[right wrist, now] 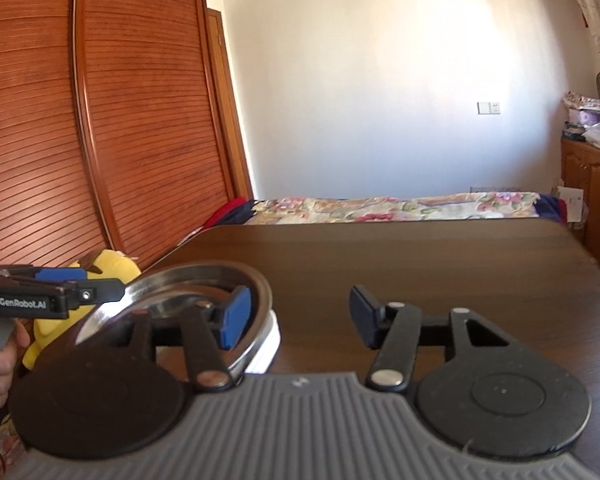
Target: Organize plates and bowls
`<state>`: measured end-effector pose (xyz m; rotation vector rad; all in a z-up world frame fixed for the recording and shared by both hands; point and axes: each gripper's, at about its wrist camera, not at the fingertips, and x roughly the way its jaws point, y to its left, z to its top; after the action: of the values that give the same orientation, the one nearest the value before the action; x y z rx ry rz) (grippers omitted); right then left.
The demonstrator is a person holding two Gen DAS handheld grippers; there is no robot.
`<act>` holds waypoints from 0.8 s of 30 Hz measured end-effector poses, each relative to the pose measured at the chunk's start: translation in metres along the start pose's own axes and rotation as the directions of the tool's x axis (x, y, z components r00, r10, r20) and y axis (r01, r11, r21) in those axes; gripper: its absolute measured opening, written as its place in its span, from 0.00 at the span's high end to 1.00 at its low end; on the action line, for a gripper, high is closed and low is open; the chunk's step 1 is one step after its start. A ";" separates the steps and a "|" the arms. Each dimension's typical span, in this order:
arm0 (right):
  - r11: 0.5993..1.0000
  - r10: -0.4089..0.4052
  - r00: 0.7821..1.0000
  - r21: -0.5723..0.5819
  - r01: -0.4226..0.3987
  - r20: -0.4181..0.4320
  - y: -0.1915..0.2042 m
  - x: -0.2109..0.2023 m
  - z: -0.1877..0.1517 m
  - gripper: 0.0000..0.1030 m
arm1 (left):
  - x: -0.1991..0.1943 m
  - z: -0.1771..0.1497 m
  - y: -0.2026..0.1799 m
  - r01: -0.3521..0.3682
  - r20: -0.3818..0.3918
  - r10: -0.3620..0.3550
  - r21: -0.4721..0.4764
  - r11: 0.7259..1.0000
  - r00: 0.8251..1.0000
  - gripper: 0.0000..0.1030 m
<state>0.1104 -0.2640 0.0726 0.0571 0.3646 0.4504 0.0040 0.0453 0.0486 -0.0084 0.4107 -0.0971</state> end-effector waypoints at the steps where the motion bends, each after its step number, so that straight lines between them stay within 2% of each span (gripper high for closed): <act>1: 1.000 -0.008 1.000 -0.001 0.008 0.004 -0.001 -0.002 0.001 0.38 | -0.002 0.001 -0.002 0.001 0.003 -0.001 0.001 1.000 1.000 0.05; 6: 0.999 -0.045 0.999 -0.013 0.045 0.015 -0.003 -0.012 0.005 0.14 | -0.011 0.007 -0.009 0.001 0.031 -0.001 0.009 1.000 1.000 0.00; 10: 0.997 -0.074 0.997 -0.029 0.075 0.038 -0.002 -0.021 0.012 0.00 | -0.019 0.013 -0.015 -0.010 0.048 0.009 0.013 1.000 0.999 0.00; 18: 0.990 -0.139 0.989 -0.024 0.140 0.051 0.000 -0.035 0.018 0.00 | -0.034 0.019 -0.033 -0.055 0.060 0.053 0.034 0.998 0.997 0.00; 24: 0.979 -0.201 0.977 -0.018 0.203 0.072 0.003 -0.047 0.020 0.00 | -0.045 0.019 -0.036 -0.030 0.068 0.029 0.025 0.999 0.997 0.00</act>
<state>0.0771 -0.2812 0.1069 0.0111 0.2923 0.2507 -0.0329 0.0133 0.0854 0.0205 0.3417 -0.0729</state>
